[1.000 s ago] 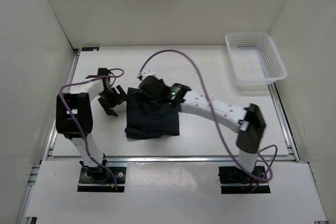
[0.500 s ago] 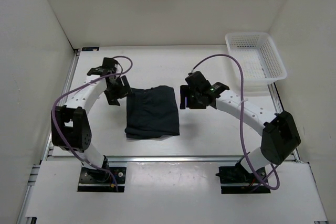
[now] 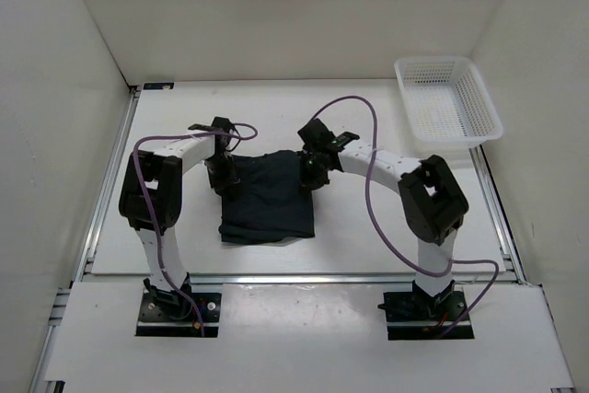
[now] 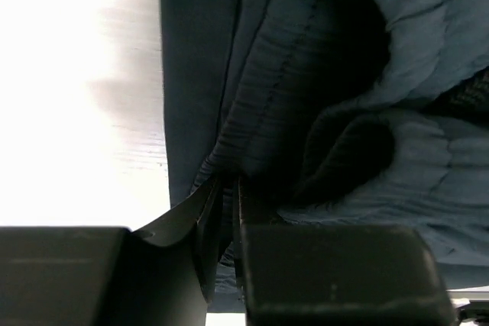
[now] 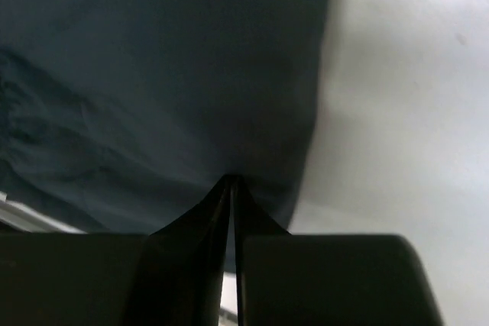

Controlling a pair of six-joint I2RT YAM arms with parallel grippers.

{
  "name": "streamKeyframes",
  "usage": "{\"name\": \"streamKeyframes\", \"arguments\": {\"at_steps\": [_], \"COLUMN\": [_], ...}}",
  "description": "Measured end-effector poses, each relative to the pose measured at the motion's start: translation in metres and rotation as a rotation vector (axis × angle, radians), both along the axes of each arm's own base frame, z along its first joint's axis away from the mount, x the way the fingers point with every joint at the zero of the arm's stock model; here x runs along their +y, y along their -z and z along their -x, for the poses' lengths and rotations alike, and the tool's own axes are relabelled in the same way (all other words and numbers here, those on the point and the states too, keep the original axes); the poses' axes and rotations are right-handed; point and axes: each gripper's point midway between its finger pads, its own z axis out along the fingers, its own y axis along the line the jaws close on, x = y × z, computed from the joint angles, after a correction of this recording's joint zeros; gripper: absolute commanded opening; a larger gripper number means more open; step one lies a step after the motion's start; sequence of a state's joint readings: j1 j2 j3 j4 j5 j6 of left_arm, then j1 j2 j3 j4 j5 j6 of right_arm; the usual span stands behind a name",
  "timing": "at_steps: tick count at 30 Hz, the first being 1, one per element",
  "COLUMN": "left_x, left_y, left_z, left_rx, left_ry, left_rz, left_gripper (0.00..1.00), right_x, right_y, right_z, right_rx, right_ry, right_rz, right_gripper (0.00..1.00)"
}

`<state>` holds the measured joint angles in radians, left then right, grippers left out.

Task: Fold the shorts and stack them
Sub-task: Fold the shorts

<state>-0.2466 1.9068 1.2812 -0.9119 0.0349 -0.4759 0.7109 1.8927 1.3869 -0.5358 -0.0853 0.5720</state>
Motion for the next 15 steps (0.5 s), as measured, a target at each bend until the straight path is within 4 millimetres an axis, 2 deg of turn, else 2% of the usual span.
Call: {"name": "streamKeyframes", "arguments": {"at_steps": [3, 6, 8, 9, 11, 12, 15], "left_x": [0.002, 0.003, 0.003, 0.003, 0.004, 0.004, 0.004], "left_y": [-0.001, -0.002, -0.003, -0.006, -0.015, -0.023, -0.067], "left_z": [-0.002, -0.002, -0.003, -0.004, -0.008, -0.011, -0.025], "left_rx": [-0.006, -0.009, -0.010, -0.012, -0.026, -0.041, -0.149], "left_ry": [-0.009, -0.012, -0.011, -0.010, -0.005, -0.002, 0.005], "left_rz": [-0.001, -0.001, -0.003, -0.004, -0.008, -0.009, 0.001], "left_gripper": [0.23, 0.23, 0.23, 0.23, 0.31, 0.32, 0.41], "right_x": [0.009, 0.010, 0.007, 0.007, 0.005, 0.001, -0.012], "right_y": [0.018, 0.035, 0.038, 0.036, 0.022, 0.010, -0.053], "right_z": [-0.008, -0.009, -0.007, -0.007, -0.008, -0.008, -0.017], "right_rx": [0.015, 0.045, 0.058, 0.054, 0.033, 0.009, -0.139], "right_ry": [-0.006, -0.006, -0.005, -0.004, 0.006, 0.011, 0.066], "right_rz": [0.014, 0.040, 0.051, 0.050, 0.047, 0.048, 0.025], "right_gripper": [0.06, 0.04, 0.07, 0.21, 0.50, 0.75, 0.89]}}
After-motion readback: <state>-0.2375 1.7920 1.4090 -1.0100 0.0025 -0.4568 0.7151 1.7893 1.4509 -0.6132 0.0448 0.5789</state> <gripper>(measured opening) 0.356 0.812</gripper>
